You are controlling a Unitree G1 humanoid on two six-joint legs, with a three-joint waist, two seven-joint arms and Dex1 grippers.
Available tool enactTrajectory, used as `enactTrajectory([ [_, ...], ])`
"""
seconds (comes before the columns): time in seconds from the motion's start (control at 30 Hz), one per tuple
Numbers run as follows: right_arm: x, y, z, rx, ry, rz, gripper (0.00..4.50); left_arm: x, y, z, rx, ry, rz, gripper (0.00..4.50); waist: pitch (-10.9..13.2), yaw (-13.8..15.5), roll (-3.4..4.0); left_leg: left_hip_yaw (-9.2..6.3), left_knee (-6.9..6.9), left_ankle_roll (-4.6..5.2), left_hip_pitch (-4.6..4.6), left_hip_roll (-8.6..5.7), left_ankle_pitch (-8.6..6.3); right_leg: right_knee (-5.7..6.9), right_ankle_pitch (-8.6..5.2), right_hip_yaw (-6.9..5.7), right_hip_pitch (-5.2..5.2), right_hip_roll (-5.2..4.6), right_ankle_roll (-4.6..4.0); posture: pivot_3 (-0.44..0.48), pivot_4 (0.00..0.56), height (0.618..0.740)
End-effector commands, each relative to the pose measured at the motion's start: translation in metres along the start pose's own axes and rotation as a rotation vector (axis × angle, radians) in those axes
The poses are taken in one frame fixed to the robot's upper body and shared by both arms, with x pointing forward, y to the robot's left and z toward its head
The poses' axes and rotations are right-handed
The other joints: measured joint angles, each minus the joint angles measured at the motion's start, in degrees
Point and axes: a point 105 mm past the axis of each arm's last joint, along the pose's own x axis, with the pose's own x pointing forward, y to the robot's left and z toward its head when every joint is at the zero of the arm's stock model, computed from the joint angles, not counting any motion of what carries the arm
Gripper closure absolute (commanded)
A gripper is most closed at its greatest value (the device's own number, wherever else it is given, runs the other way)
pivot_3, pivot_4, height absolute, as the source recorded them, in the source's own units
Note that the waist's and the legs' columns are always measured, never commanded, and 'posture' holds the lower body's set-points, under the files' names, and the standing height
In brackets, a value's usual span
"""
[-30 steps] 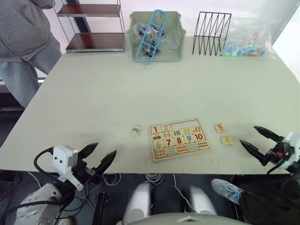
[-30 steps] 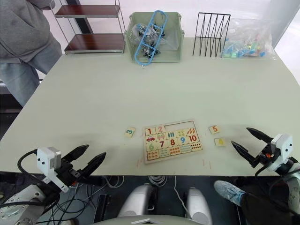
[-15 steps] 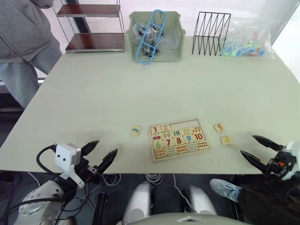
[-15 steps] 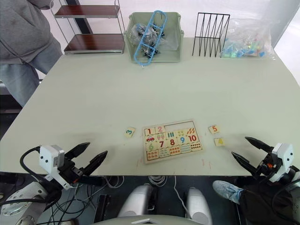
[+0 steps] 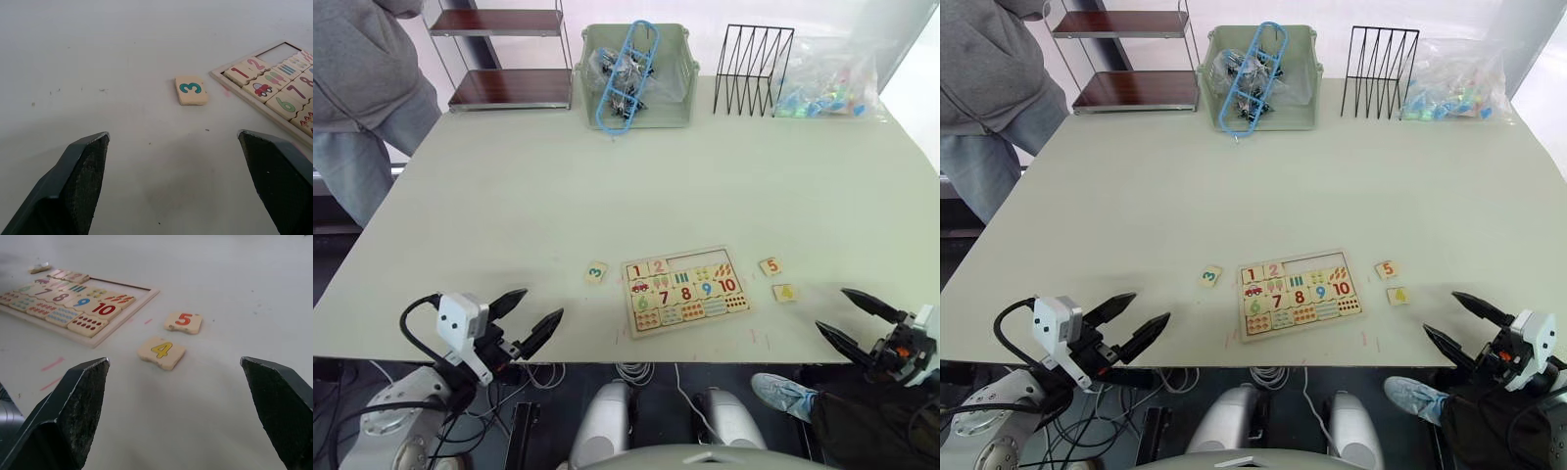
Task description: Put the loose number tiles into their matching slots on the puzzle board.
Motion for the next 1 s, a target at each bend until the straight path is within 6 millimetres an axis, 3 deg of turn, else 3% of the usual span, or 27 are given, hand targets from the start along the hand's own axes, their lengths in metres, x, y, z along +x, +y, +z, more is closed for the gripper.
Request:
enactTrajectory([
  [0.03,0.006,-0.001,0.017,-0.038,-0.053,0.009,0.00,0.002,-0.003,0.006,0.024,-0.016,-0.003,0.05,0.00,-0.01,0.00,0.00,0.00,0.00,0.00,0.00,0.00,0.00,0.00,0.00,0.00,0.00,0.00,0.000,0.150,0.740],
  [0.27,0.009,-0.004,0.021,-0.044,-0.060,0.033,0.00,0.010,-0.012,0.017,-0.015,-0.070,0.012,0.05,0.00,0.03,-0.01,0.00,0.00,0.00,-0.01,0.00,0.00,-0.01,0.00,0.00,0.00,-0.03,0.00,0.000,0.150,0.740],
  [0.53,0.010,-0.007,0.021,-0.049,-0.063,0.078,0.00,0.015,-0.014,0.017,-0.005,-0.056,0.023,0.05,0.00,0.02,0.00,0.00,0.00,0.00,0.00,-0.01,0.00,-0.01,0.00,0.00,0.01,-0.02,0.00,0.000,0.150,0.740],
  [0.83,0.012,-0.014,0.035,-0.068,-0.068,0.251,0.00,0.036,-0.016,0.016,-0.115,-0.076,0.169,0.05,0.01,0.03,0.00,-0.03,0.00,0.02,0.02,-0.02,0.01,0.00,0.02,-0.05,0.04,0.05,0.02,0.000,0.150,0.740],
  [1.0,0.011,-0.018,0.049,-0.078,-0.078,0.366,0.00,0.054,-0.034,0.019,-0.097,-0.025,0.146,0.05,0.01,0.04,0.01,-0.02,0.00,0.03,0.01,-0.06,0.02,0.01,0.03,-0.05,0.06,0.06,0.05,0.000,0.150,0.740],
])
